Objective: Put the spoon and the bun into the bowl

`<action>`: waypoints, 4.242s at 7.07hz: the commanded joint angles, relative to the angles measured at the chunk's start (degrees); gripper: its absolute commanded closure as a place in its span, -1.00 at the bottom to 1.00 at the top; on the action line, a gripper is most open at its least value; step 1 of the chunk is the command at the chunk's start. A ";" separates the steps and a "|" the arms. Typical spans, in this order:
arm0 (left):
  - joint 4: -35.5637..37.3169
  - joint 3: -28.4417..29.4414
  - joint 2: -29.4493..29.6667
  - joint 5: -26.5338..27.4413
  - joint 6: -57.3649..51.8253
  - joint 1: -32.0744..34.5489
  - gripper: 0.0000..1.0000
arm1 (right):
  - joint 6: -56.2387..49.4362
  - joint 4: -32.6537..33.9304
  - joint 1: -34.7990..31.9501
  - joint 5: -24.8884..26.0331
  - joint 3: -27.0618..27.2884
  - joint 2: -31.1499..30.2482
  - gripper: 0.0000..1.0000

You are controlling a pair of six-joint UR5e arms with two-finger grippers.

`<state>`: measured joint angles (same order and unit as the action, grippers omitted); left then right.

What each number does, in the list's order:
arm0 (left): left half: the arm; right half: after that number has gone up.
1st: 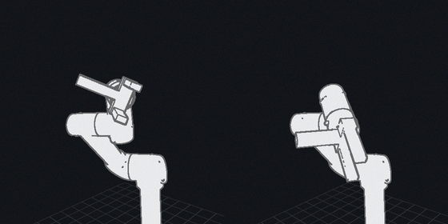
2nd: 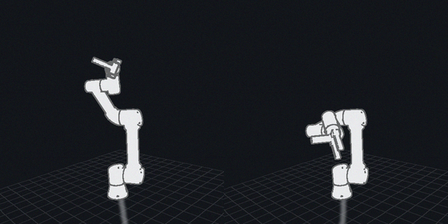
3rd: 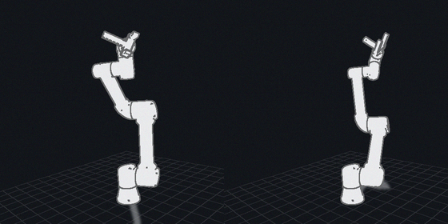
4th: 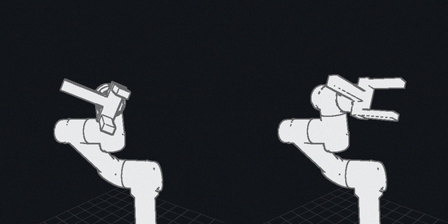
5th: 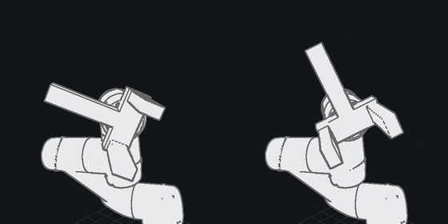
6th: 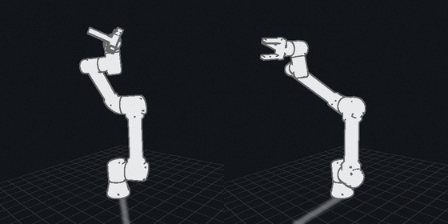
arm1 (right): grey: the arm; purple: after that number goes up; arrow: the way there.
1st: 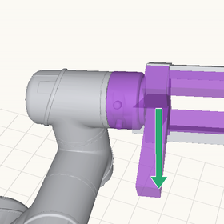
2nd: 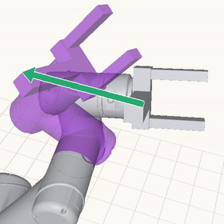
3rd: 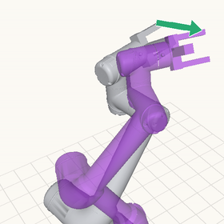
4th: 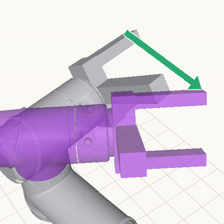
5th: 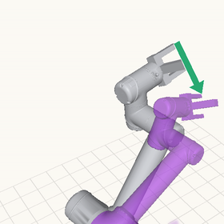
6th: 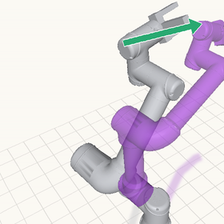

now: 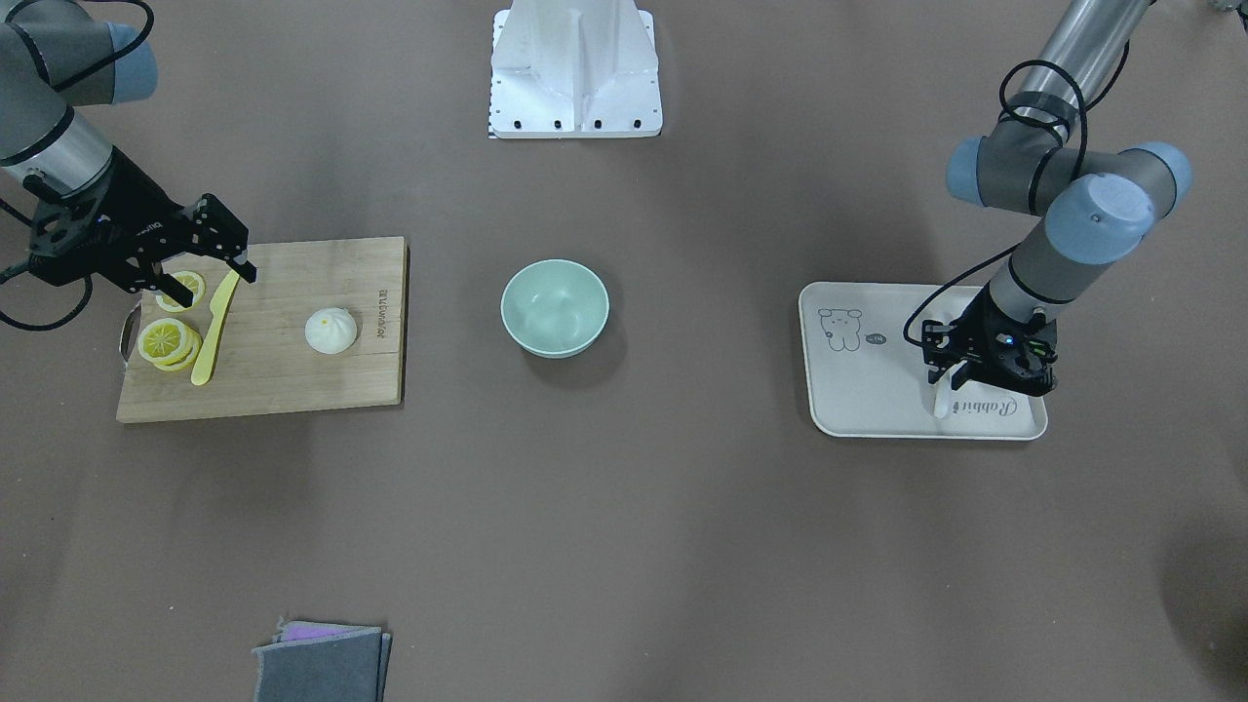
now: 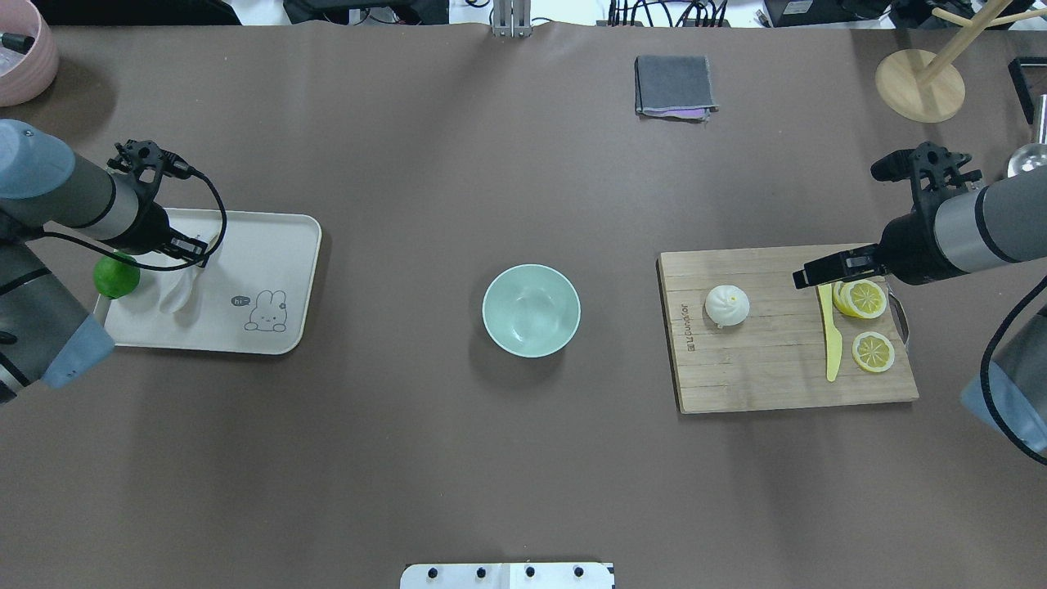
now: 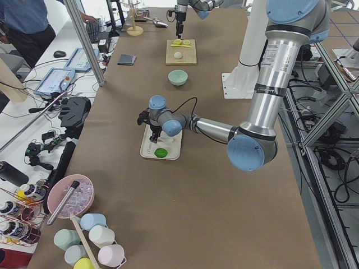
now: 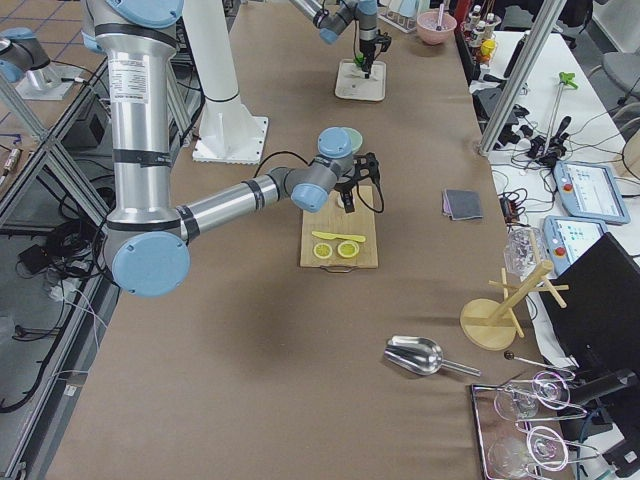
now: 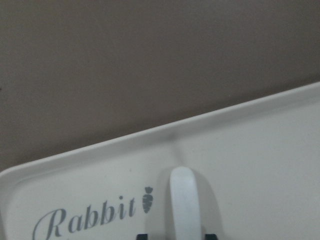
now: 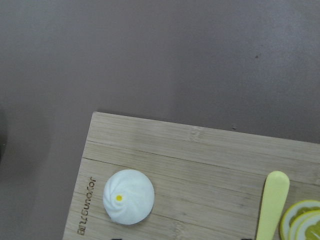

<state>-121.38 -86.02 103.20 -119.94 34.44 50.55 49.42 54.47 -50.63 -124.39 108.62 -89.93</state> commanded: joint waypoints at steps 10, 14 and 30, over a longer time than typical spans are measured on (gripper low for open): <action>1.58 0.25 25.38 4.51 33.40 -13.98 1.00 | 3.58 0.20 12.92 12.95 -6.22 7.83 -0.33; 1.58 0.24 27.32 6.90 36.66 -16.01 1.00 | 3.23 0.11 13.27 14.62 -7.19 7.75 0.96; 1.32 -21.09 8.66 -11.14 30.29 1.69 -0.97 | 17.47 12.05 20.45 23.29 -6.13 30.23 1.00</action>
<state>-119.92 -103.37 118.23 -123.40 69.79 45.41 66.16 64.42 -33.13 -104.52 103.01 -62.39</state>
